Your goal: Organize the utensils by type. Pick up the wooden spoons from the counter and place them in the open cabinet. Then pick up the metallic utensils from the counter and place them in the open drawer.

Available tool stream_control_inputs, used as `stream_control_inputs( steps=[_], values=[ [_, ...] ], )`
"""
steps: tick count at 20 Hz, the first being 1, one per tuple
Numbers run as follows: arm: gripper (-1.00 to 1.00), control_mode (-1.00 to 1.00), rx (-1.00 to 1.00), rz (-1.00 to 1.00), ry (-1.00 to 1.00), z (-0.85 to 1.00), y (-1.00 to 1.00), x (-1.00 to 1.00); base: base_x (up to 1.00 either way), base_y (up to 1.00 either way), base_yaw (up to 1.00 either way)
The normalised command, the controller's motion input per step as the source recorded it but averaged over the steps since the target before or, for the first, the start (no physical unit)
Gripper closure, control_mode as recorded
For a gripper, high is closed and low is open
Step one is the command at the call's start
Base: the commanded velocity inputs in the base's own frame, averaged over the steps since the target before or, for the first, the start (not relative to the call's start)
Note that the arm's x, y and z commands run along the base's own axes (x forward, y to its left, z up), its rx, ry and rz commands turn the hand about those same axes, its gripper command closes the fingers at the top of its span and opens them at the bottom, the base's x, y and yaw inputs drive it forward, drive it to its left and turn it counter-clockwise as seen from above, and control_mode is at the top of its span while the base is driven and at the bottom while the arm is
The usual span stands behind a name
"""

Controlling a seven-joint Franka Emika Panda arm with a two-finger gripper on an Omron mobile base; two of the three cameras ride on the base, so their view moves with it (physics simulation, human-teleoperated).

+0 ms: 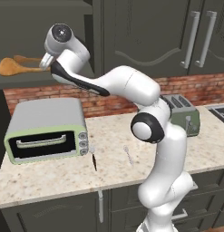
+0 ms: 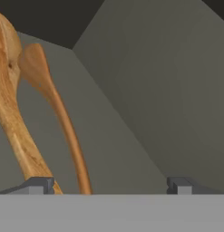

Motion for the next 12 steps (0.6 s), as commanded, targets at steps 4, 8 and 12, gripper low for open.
stream_control_inputs(
  steps=[4,8,12],
  values=[
    [-1.00,-1.00,0.00,0.00,0.00,0.00,0.00,-0.28,0.00,0.00,0.00],
    [-1.00,-1.00,0.00,-0.01,0.00,0.00,0.00,-0.64,0.00,0.00,0.00],
    [-1.00,-1.00,0.00,-0.05,0.00,0.00,-0.04,-0.83,0.00,0.00,0.00]
  ],
)
